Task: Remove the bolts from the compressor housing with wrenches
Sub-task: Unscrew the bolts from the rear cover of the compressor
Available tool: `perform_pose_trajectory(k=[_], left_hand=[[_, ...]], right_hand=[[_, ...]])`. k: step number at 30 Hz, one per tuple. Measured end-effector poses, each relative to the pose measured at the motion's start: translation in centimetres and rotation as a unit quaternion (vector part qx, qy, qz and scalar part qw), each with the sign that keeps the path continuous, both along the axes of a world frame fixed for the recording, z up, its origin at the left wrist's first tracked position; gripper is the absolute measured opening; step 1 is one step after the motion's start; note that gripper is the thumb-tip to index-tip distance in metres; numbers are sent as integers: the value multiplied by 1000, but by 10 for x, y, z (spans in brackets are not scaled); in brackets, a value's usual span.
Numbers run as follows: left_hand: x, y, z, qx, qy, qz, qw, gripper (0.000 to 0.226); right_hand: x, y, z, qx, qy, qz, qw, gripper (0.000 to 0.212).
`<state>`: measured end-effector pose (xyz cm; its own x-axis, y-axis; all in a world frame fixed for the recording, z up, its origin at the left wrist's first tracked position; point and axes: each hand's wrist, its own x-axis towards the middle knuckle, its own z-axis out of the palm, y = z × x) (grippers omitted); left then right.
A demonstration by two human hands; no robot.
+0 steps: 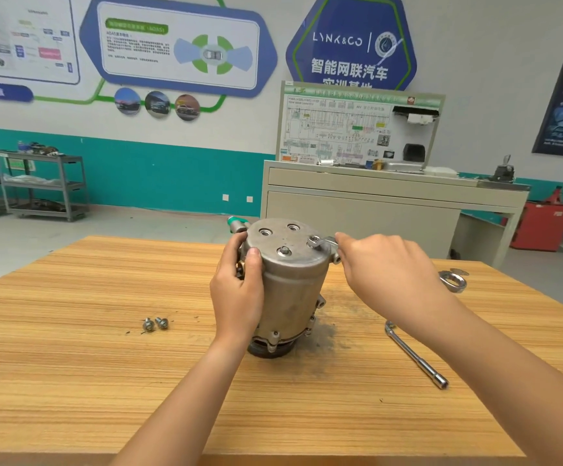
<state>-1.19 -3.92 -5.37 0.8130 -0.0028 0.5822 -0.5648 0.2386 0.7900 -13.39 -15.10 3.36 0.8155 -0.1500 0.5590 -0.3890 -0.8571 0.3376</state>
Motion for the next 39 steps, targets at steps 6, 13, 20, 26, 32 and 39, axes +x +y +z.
perform_pose_trajectory(k=[6,13,20,26,32,39], left_hand=[[-4,-10,1,-22,2,5,1000,27],[10,-4,-1,-40,3,5,999,29],[14,-3,4,-20,-1,-22,1000,25],[16,-6,8,-16,0,-27,1000,23],[19,-1,7,-44,9,-21,999,22],[18,-1,5,-55,17,-13,998,34]], right_hand=[[-1,-9,-20,-85,8,-22,996,53],[17,-76,-31,-140,-179,213,950,25],[95,-82,-12,-60,-204,276,937,24],[92,-77,6,-38,-202,274,939,13],[26,-63,0,182,-134,167,960,27],[-20,-35,-15,32,26,47,998,32]])
